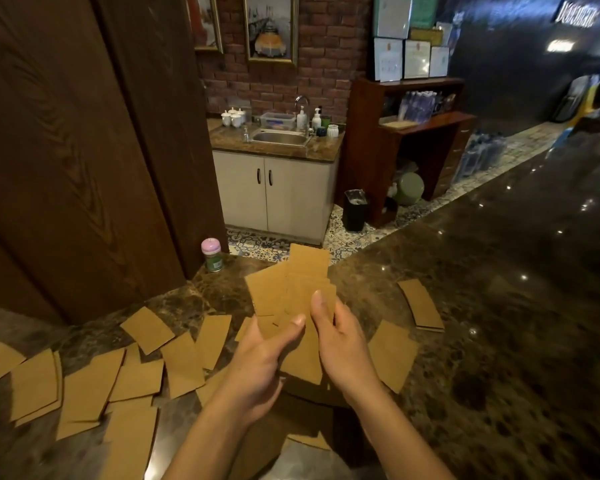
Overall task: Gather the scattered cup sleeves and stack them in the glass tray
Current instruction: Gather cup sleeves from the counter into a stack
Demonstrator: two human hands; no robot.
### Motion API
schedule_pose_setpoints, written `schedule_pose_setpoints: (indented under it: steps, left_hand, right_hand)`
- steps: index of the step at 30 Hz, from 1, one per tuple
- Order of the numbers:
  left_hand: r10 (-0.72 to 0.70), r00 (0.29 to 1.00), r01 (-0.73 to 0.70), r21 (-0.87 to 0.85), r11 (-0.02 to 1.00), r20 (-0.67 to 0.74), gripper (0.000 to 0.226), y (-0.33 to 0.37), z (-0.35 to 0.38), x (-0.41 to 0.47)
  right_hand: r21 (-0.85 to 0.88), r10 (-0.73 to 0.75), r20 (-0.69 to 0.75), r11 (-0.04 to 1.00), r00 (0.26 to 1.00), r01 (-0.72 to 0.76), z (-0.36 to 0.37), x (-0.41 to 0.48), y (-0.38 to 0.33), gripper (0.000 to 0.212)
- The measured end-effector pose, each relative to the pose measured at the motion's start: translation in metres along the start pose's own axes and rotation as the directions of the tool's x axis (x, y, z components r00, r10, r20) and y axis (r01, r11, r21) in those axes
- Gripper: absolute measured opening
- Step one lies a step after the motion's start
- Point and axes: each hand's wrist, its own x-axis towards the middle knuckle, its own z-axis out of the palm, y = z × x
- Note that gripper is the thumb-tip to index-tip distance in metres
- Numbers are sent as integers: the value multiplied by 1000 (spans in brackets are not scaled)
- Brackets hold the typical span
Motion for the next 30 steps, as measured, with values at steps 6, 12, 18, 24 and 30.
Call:
schedule_pose_setpoints:
  steps: [6,12,18,24,30]
  left_hand:
    - [74,992,-81,-66,995,-103,46,-6,5,-24]
    - [63,989,-80,-120,990,-137,38,-17,4,-40]
    - [85,993,-87,-17,996,-83,34,-21,11,-51]
    - [138,985,-127,115,985,-100,28,-23,8,-55]
    - [135,990,-139,198,970,32,35,-24,8,-61]
  right_hand:
    - [170,-78,117,984,990,58,-26,-42,-13,29]
    - [297,0,-52,955,999,16,-43,-62,-14,19]
    - [286,13,87,957,996,-38,-44,-79,-14,30]
    - [503,87,-67,863,994,-42,-53,-78,-19,24]
    - [468,137,20,874,990,-130,-55,-78,-25,22]
